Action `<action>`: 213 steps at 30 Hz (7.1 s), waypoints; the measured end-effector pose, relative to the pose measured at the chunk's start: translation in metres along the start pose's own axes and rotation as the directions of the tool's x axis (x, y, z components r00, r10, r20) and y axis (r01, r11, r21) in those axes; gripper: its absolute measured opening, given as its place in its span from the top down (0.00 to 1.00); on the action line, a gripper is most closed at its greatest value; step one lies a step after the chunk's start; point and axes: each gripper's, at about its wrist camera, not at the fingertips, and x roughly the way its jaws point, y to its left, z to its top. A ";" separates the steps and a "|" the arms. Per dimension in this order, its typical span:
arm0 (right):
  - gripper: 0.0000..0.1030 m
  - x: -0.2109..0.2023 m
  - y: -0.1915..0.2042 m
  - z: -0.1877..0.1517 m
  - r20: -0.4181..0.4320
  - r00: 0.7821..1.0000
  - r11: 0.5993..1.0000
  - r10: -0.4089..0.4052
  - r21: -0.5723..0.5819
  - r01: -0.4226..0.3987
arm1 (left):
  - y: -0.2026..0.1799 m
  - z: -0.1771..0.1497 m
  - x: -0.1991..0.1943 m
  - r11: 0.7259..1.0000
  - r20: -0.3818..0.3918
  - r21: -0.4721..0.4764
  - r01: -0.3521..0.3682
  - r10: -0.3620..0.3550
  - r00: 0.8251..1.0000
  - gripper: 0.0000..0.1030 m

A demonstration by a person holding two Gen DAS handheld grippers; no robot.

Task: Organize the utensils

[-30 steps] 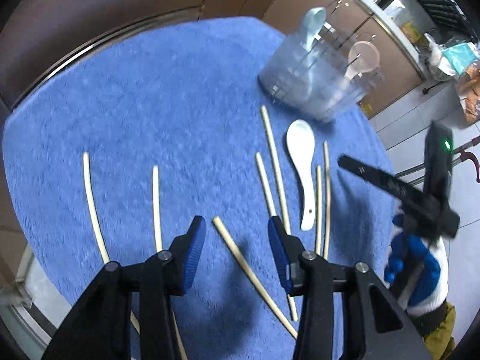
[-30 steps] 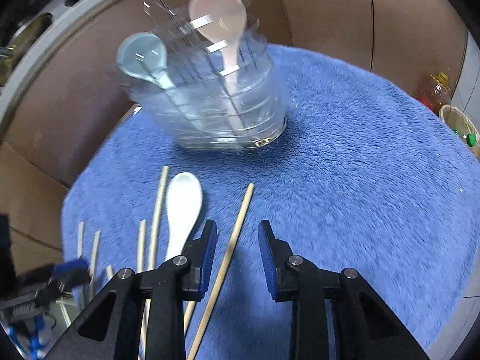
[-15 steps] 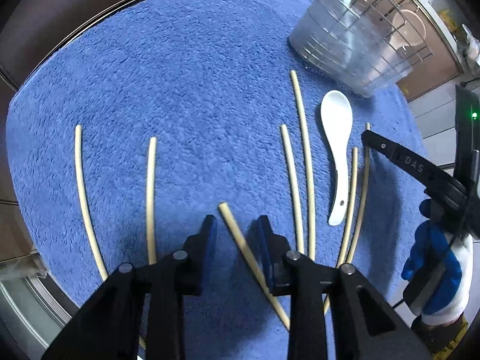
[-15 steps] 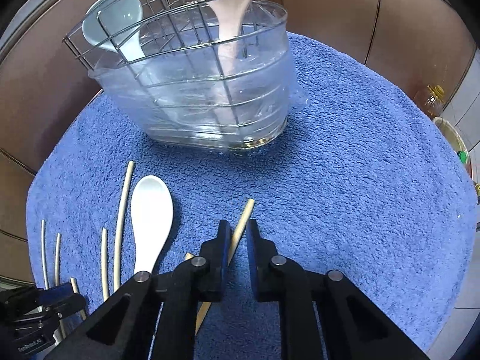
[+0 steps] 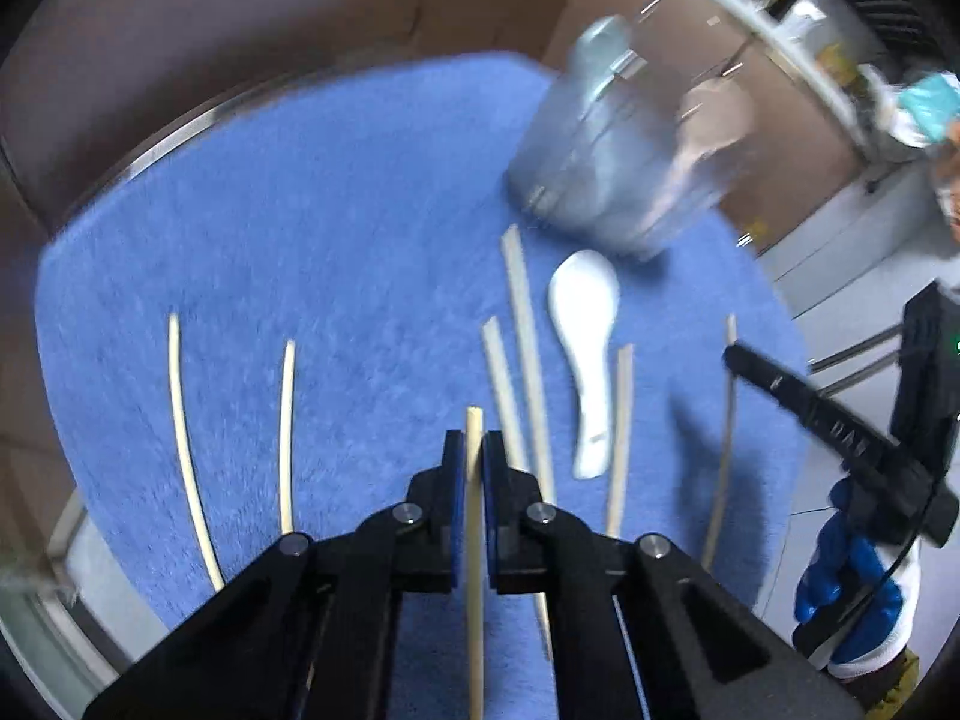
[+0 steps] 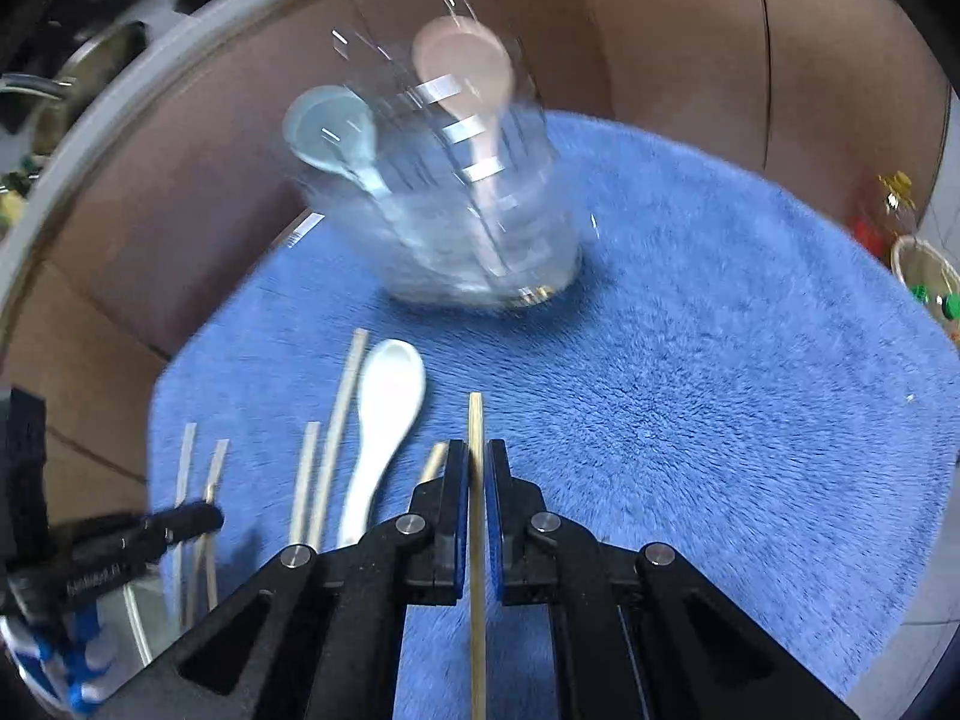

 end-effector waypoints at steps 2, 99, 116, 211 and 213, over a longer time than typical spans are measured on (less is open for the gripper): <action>0.94 -0.024 0.005 -0.004 0.048 0.999 0.999 0.026 -0.030 -0.025 | -0.004 0.003 -0.027 0.999 0.072 0.028 0.020 -0.022 0.997 0.96; 0.75 -0.071 -0.115 0.006 0.502 0.850 0.943 -0.160 0.334 -0.020 | 0.006 0.135 0.067 0.994 0.155 0.027 -0.104 0.099 0.983 0.96; 0.75 -0.069 -0.108 0.006 0.504 0.850 0.948 -0.154 0.317 -0.016 | -0.117 0.170 -0.078 0.998 0.812 0.024 -0.063 0.017 0.583 0.95; 0.68 -0.028 0.061 -0.058 0.012 0.998 0.998 -0.063 -0.002 0.063 | 0.045 -0.005 -0.013 0.989 -0.043 -0.013 0.145 -0.145 0.988 0.44; 0.69 -0.009 0.053 -0.050 -0.029 0.997 0.998 -0.065 0.011 0.066 | 0.037 0.010 0.011 0.992 -0.091 -0.016 0.124 -0.125 0.988 0.44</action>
